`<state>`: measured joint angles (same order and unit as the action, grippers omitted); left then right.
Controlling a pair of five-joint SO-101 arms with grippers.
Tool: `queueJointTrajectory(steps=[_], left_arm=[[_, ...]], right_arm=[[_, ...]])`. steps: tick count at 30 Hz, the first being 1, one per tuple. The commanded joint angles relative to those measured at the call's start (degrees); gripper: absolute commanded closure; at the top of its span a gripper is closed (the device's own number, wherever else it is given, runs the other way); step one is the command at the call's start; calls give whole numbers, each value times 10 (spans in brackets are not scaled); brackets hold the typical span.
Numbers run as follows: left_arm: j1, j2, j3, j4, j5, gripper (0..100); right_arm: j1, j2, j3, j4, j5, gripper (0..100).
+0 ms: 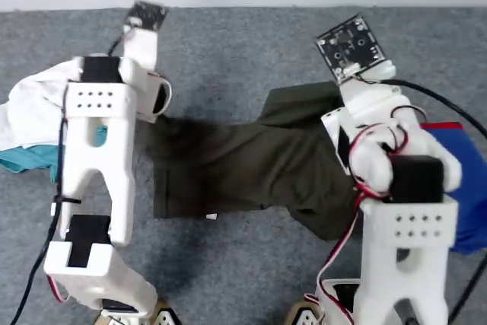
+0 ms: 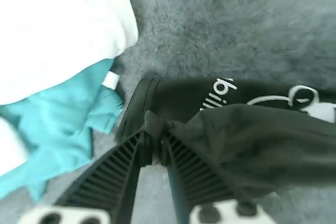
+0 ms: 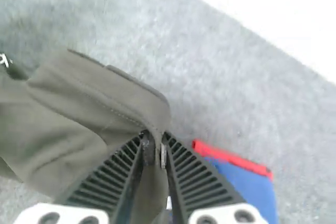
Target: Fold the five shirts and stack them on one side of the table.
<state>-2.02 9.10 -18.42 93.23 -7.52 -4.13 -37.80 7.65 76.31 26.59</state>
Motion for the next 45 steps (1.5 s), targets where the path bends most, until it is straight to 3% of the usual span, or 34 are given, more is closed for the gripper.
queueJointTrajectory(steps=[1, 14, 23, 31, 39, 45], left_arm=[[2, -4, -133, 76, 6, 987], [-52, -289, -134, 71, 5, 987], [-59, -526, -132, 28, 5, 987], [-59, -616, -135, 0, 5, 987], [-59, -638, -131, 3, 5, 987], [-59, -624, -44, -11, 4, 987]], right_arm=[[7, -23, -57, 5, 4, 989], [11, -26, -374, 127, 3, 989], [128, -27, -521, 140, -34, 989], [160, -27, -669, 157, -34, 989], [160, -20, -691, 185, -34, 989], [155, 3, -589, 175, -36, 989]])
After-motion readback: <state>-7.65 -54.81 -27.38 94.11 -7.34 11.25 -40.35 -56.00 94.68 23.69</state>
